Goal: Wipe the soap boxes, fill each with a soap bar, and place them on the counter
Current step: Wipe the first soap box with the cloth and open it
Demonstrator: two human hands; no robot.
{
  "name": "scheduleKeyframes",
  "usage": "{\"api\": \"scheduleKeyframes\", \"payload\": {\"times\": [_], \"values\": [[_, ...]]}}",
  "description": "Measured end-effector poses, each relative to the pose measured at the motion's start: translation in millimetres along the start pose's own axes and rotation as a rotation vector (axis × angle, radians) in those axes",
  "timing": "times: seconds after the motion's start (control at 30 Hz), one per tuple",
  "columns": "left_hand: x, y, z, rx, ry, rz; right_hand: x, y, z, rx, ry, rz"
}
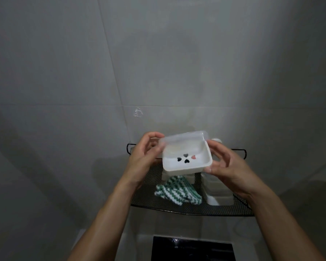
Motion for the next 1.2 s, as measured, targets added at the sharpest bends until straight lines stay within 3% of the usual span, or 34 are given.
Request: {"api": "scheduleKeyframes", "payload": {"times": [0.13,0.53,0.8,0.87,0.93,1.03,1.1,1.2], "values": [[-9.9,-4.3,8.5,-0.039,0.168,0.113,2.7,3.7,-7.2,0.038,-0.083,-0.016],[-9.1,-17.8,4.4,0.02,0.135,0.143,10.9,-5.6,1.3,-0.03,-0.086,-0.002],[-15.0,-18.3,-15.7,-0.06,0.009,0.111,12.4,14.1,25.6,-0.028,0.141,-0.175],[-16.0,-22.2,-13.0,-0.194,-0.002,0.087,15.1,12.5,34.2,-0.044,0.198,-0.157],[-15.5,-23.2,-19.9,-0.647,-0.168,-0.061,19.5,10.3,43.5,-0.071,0.249,-0.147],[6.9,-55.8,-53.8,-1.226,-0.612,-0.203,24.2,9.4,54.0,-0.112,0.294,-0.138],[22.0,-76.5,-71.3,-1.345,-0.775,-0.231,26.3,9.8,56.7,-0.122,0.315,-0.14],[30.3,-94.2,-85.7,-1.401,-0.841,-0.257,28.9,11.2,57.7,-0.126,0.332,-0.142]]}}
Point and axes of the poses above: each hand's wrist, its own x-axis away from the middle knuckle, its own z-axis out of the back of the hand, y = z × x, the point moved 10 cm from there along -x, towards the middle knuckle, and after that the axes turned 2 degrees about y, right-handed, at the moved point
